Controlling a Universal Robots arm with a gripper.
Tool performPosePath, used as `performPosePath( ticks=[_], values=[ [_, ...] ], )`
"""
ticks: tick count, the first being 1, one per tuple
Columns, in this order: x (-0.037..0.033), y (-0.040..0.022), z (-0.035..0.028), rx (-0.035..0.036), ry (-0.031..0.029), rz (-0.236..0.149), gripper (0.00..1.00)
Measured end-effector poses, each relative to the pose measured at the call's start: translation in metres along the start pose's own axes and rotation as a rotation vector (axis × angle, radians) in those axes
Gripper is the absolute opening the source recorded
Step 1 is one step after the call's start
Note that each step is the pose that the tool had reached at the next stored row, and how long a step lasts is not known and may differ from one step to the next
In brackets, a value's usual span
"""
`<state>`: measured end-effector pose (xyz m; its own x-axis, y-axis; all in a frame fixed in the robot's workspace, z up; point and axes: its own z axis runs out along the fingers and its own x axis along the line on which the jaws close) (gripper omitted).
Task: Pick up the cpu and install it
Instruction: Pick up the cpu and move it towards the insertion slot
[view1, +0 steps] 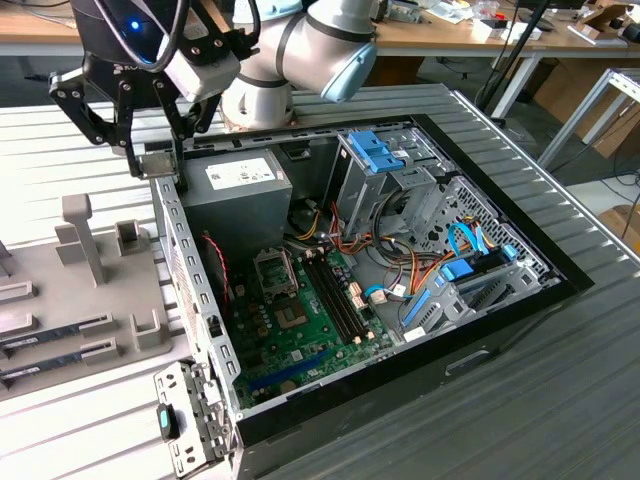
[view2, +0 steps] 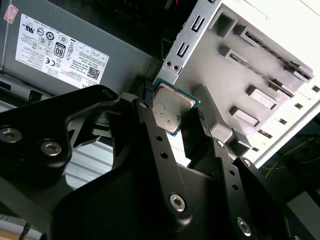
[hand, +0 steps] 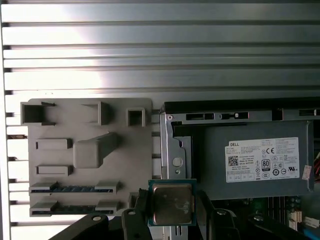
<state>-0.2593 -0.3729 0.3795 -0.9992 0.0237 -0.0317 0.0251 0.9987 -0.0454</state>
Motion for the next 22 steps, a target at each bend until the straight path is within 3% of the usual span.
performPosePath(
  ticks=[22],
  values=[
    [-0.0337,0.0008,0.0012,0.0000,0.0000,0.000,0.47]
  ],
)
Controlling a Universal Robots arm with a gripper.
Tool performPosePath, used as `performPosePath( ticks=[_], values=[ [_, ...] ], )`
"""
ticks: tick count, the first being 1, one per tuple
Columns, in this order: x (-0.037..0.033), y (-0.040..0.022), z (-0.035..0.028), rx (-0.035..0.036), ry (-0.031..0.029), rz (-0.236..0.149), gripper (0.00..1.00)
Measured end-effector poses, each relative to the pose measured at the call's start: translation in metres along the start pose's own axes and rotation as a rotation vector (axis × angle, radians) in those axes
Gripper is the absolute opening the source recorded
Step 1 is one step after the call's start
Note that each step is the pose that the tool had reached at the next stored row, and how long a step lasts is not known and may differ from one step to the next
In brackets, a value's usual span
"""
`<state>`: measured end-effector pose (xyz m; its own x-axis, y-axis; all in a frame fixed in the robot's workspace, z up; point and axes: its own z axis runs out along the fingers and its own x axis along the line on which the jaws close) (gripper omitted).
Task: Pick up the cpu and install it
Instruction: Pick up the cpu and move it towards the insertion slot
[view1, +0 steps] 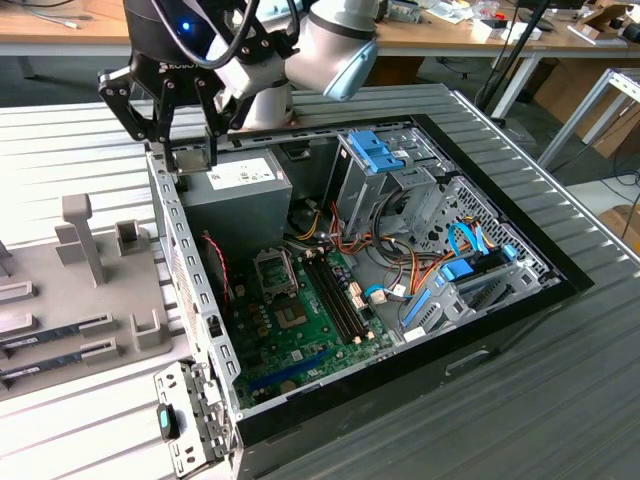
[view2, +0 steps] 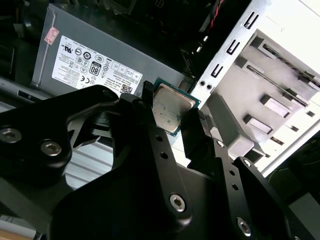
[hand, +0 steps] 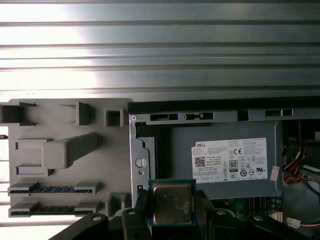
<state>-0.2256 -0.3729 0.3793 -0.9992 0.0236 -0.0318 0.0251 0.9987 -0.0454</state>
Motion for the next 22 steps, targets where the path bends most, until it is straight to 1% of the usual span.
performPosePath(
  ticks=[2,5,9,22],
  values=[
    [-0.0032,0.0001,0.0002,0.0000,0.0000,0.000,0.47],
    [-0.0055,0.0001,0.0003,0.0000,0.0000,0.000,0.47],
    [-0.0105,0.0002,0.0006,0.0000,0.0000,0.000,0.47],
    [-0.0175,0.0004,0.0009,0.0001,0.0001,0.000,0.47]
  ],
)
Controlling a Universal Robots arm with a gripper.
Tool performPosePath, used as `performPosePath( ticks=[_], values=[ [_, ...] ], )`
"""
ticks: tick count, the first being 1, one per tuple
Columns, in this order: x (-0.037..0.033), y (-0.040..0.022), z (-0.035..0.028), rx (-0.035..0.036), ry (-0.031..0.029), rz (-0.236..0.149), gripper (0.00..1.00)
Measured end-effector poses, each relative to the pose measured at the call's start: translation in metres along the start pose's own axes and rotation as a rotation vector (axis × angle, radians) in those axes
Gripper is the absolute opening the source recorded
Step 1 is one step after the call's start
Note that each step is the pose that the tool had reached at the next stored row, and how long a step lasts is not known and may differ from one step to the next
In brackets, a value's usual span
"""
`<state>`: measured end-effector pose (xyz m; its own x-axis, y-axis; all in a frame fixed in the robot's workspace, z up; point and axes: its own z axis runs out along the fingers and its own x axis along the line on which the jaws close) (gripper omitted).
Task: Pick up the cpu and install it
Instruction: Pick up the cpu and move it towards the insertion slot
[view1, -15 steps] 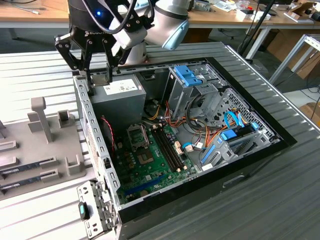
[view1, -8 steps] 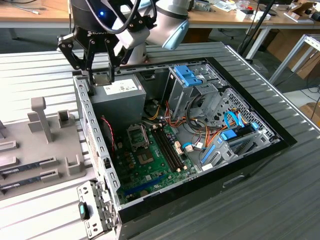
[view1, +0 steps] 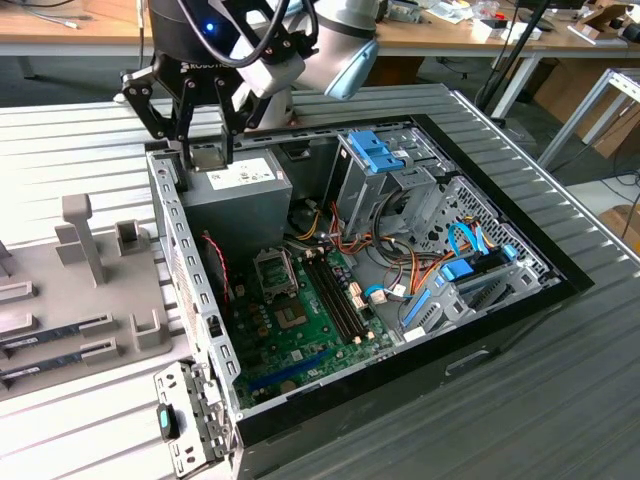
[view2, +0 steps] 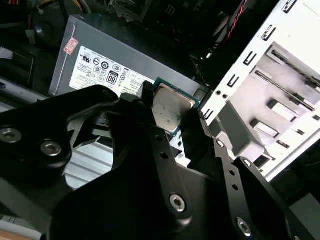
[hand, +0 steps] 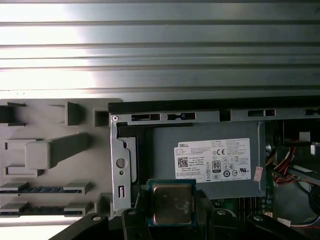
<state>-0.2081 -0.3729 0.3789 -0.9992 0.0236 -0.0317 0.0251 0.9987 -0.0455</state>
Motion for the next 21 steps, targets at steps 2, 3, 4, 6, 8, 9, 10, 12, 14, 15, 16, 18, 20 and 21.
performPosePath(
  ticks=[2,3,4,6,8,9,10,12,14,15,16,18,20,21],
  values=[
    [-0.0008,0.0000,0.0001,-0.0001,-0.0001,0.000,0.47],
    [-0.0013,0.0001,0.0001,-0.0001,-0.0001,0.000,0.47],
    [-0.0020,0.0001,0.0001,0.0000,0.0000,0.000,0.47],
    [-0.0035,0.0001,0.0002,0.0000,-0.0001,0.000,0.47],
    [-0.0046,0.0001,0.0003,0.0000,-0.0001,0.000,0.47],
    [-0.0052,0.0001,0.0003,-0.0001,-0.0001,0.000,0.47],
    [-0.0059,0.0002,0.0003,0.0000,0.0000,0.000,0.47],
    [-0.0076,0.0002,0.0004,0.0000,0.0000,0.000,0.47],
    [-0.0095,0.0003,0.0005,0.0000,0.0000,0.000,0.47],
    [-0.0102,0.0003,0.0005,0.0000,-0.0001,0.000,0.47],
    [-0.0107,0.0003,0.0006,-0.0001,-0.0001,0.000,0.47],
    [-0.0117,0.0003,0.0006,0.0000,0.0000,0.000,0.47],
    [-0.0129,0.0003,0.0006,0.0000,-0.0001,0.000,0.47],
    [-0.0135,0.0004,0.0007,-0.0001,-0.0001,0.000,0.47]
  ],
)
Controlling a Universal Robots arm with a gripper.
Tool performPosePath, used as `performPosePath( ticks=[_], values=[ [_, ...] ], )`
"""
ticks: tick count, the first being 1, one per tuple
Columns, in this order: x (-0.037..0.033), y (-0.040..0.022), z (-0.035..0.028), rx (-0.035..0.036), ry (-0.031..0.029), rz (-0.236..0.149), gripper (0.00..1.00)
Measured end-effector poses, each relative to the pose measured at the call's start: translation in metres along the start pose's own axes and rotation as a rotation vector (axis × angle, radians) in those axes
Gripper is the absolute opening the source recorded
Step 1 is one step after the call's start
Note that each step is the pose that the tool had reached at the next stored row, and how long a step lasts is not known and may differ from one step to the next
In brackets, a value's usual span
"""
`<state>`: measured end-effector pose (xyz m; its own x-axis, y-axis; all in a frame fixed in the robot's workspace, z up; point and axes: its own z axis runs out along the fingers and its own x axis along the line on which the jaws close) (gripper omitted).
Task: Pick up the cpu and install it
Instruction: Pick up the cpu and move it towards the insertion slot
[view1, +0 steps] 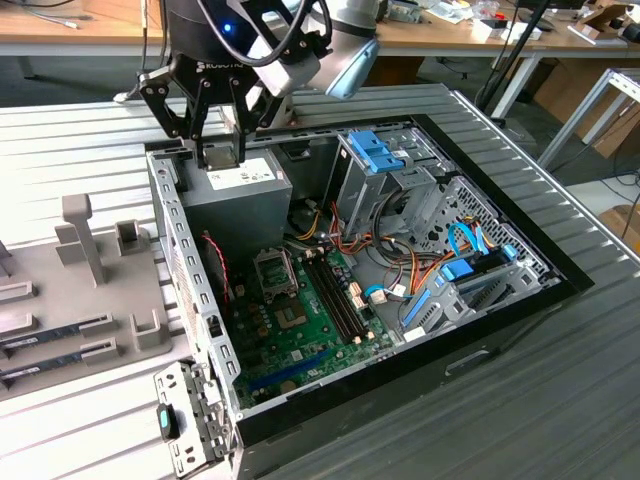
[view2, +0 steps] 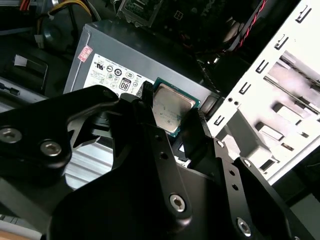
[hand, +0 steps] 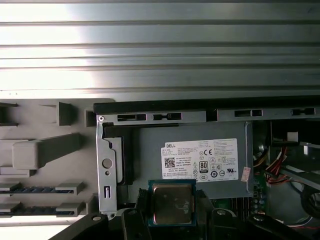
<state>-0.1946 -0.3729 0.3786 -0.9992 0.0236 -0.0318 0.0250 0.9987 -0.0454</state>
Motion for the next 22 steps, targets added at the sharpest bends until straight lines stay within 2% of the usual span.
performPosePath(
  ticks=[22],
  values=[
    [-0.0171,0.0004,0.0008,0.0000,0.0001,0.000,0.47]
  ],
)
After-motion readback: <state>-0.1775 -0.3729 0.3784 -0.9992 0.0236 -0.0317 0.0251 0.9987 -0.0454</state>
